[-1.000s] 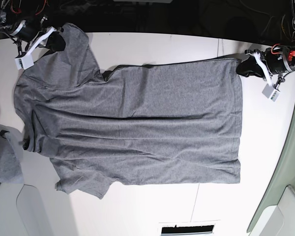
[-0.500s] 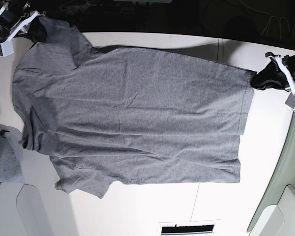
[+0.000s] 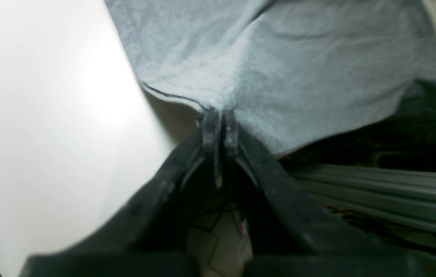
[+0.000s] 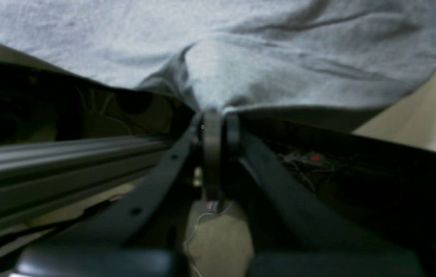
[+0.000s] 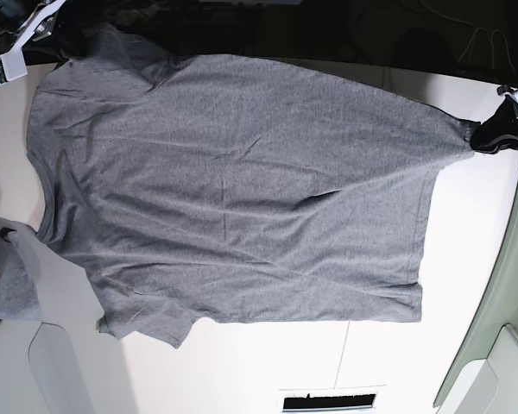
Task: Layout the t-shirt on the table in an organized manner, then fold the t-shirt properly
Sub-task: 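Grasp the shirt's side edge with both grippers and lift it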
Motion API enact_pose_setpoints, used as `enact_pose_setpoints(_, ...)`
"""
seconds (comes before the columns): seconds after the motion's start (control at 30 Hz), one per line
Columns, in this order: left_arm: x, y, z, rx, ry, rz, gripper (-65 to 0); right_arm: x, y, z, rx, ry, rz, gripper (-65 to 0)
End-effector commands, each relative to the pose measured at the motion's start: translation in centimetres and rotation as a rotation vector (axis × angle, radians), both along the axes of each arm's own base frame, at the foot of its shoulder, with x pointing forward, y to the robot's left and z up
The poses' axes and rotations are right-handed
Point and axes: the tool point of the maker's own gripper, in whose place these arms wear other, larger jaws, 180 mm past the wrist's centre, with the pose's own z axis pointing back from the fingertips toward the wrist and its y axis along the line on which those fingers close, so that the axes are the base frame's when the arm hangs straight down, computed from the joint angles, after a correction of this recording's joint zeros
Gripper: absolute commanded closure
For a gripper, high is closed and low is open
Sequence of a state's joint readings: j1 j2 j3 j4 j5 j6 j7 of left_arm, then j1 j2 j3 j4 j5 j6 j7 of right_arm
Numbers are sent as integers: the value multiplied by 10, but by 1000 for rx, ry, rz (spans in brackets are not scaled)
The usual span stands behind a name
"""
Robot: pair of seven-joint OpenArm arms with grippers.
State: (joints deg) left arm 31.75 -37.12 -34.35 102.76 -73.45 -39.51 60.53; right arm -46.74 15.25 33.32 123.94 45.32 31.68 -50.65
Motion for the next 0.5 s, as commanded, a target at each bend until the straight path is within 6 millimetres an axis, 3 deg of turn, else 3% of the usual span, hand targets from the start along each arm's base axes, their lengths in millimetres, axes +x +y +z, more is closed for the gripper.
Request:
enact_pose_setpoints(0.0,6,-1,14,-10,-43,-14,0,3,3,11,5,-34,18,0)
enact_pose_setpoints(0.17,6,6,23,-19,-67,13,0,9,6,28,-20,-87,33,0)
enact_pose_setpoints(0.33,15,25,45,-18,-164,90,0,21,-2,49,-69,-168,21,0)
enact_pose_setpoints(0.47,20,32,38,54,-178,100,0,41,-8,58,-79,-249,1,0)
